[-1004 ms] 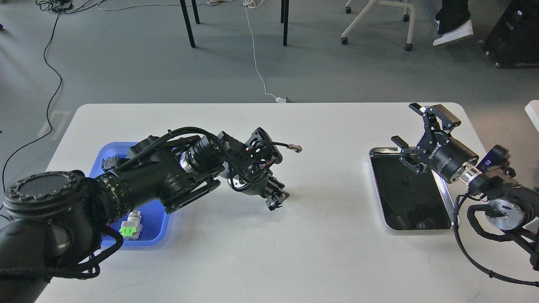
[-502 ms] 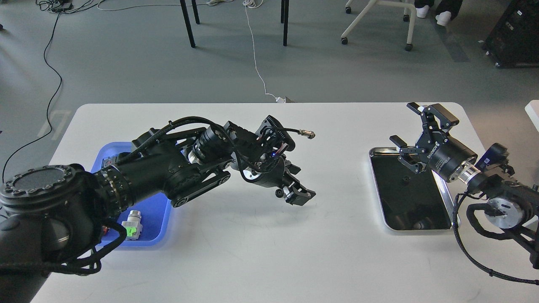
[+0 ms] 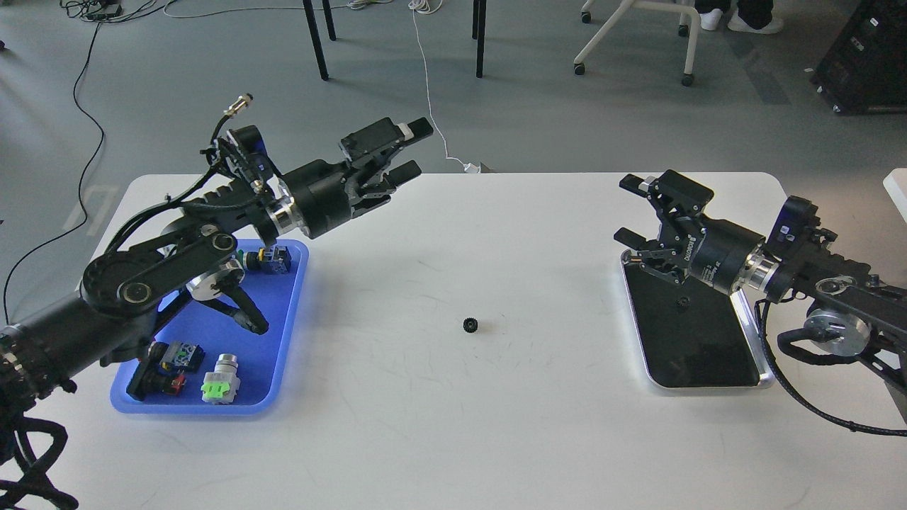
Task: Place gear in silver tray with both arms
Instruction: 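Retract the left arm and reach the right gripper toward the gear, then lower the right gripper onto the gear and close it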
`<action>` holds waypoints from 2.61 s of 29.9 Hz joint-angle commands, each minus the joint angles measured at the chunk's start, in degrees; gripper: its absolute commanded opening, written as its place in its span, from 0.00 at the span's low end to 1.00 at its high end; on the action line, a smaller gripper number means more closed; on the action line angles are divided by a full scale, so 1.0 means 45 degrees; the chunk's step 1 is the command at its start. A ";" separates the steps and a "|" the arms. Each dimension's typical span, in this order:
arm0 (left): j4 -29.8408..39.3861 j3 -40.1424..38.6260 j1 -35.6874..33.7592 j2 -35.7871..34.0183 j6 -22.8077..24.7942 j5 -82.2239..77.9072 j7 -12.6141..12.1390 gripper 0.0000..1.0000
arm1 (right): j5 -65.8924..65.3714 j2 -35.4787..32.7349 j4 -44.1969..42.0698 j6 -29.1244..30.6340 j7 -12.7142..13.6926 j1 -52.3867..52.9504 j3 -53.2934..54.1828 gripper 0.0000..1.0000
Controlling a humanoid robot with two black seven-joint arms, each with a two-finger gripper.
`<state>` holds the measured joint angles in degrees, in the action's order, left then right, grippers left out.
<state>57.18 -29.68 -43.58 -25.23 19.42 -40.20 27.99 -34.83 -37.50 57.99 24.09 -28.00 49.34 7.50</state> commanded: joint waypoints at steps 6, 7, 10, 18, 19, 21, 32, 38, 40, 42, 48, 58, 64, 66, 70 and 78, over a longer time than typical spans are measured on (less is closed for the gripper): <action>0.0359 -0.3929 0.2691 -0.0292 0.0059 0.0769 0.0003 0.98 | -0.6395 0.1610 -0.0036 -0.0314 -0.0001 0.5008 -0.5177 0.97; 0.0399 -0.4125 0.2809 -0.0292 0.0059 0.0769 0.0003 0.99 | -0.6884 0.2020 -0.0055 -0.0528 -0.0001 0.5476 -0.5684 0.97; 0.0399 -0.4322 0.2888 -0.0292 0.0059 0.0788 0.0003 0.98 | -0.7745 0.3405 -0.0230 -0.1717 -0.0001 0.6454 -0.7110 0.97; 0.0926 -0.4303 0.3005 -0.0506 0.0059 0.1041 0.0003 0.98 | -0.8430 0.7372 -0.1792 -0.3731 -0.0001 0.7668 -1.0570 0.96; 0.0984 -0.4303 0.3063 -0.0526 0.0059 0.1081 0.0003 0.98 | -0.8605 0.7743 -0.2026 -0.3907 -0.0001 0.7668 -1.0766 0.96; 0.1102 -0.4303 0.3083 -0.0565 0.0059 0.1101 0.0003 0.98 | -0.8763 0.8253 -0.2281 -0.4278 -0.0001 0.7630 -1.1137 0.96; 0.1219 -0.4322 0.3376 -0.0722 0.0059 0.1120 0.0003 0.98 | -0.8724 0.8333 -0.2653 -0.5548 -0.0001 0.6849 -1.1998 0.93; 0.1395 -0.4322 0.3474 -0.0722 0.0059 0.1120 0.0003 0.98 | -0.8607 0.8333 -0.2692 -0.6096 -0.0001 0.6497 -1.1979 0.93; 0.1415 -0.4322 0.3474 -0.0722 0.0079 0.1120 0.0003 0.98 | -0.8607 0.8333 -0.2692 -0.6213 -0.0001 0.6361 -1.1978 0.93; 0.1415 -0.4322 0.3493 -0.0722 0.0079 0.1120 0.0003 0.98 | -0.8588 0.8333 -0.2731 -0.6408 -0.0001 0.6185 -1.1978 0.93; 0.1551 -0.4342 0.3689 -0.0741 0.0059 0.1120 0.0003 0.98 | -0.8588 0.8333 -0.3336 -0.6857 -0.0001 0.5579 -1.1959 0.89; 0.1708 -0.4342 0.3845 -0.0761 0.0079 0.1120 0.0003 0.98 | -0.7847 0.8333 -0.3532 -0.7307 -0.0001 0.5130 -1.1744 0.81; 0.1708 -0.4342 0.3845 -0.0780 0.0059 0.1120 0.0003 0.98 | -0.7787 0.8333 -0.3610 -0.7542 -0.0001 0.5071 -1.1763 0.81; 0.1708 -0.4361 0.3864 -0.0780 0.0059 0.1120 0.0003 0.98 | -0.7787 0.8333 -0.3746 -0.7542 -0.0001 0.4955 -1.1764 0.81; 0.1708 -0.4459 0.3942 -0.0780 0.0079 0.1120 0.0003 0.98 | -0.7787 0.8333 -0.3806 -0.7581 -0.0001 0.4700 -1.1764 0.81; 0.1708 -0.4537 0.3982 -0.0780 0.0079 0.1120 0.0003 0.98 | -0.7787 0.8333 -0.3884 -0.7679 -0.0001 0.4543 -1.1744 0.80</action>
<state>64.87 -49.86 -25.69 -28.74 19.76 -35.16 28.00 -69.84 0.00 40.55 -10.41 -28.00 69.84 -45.41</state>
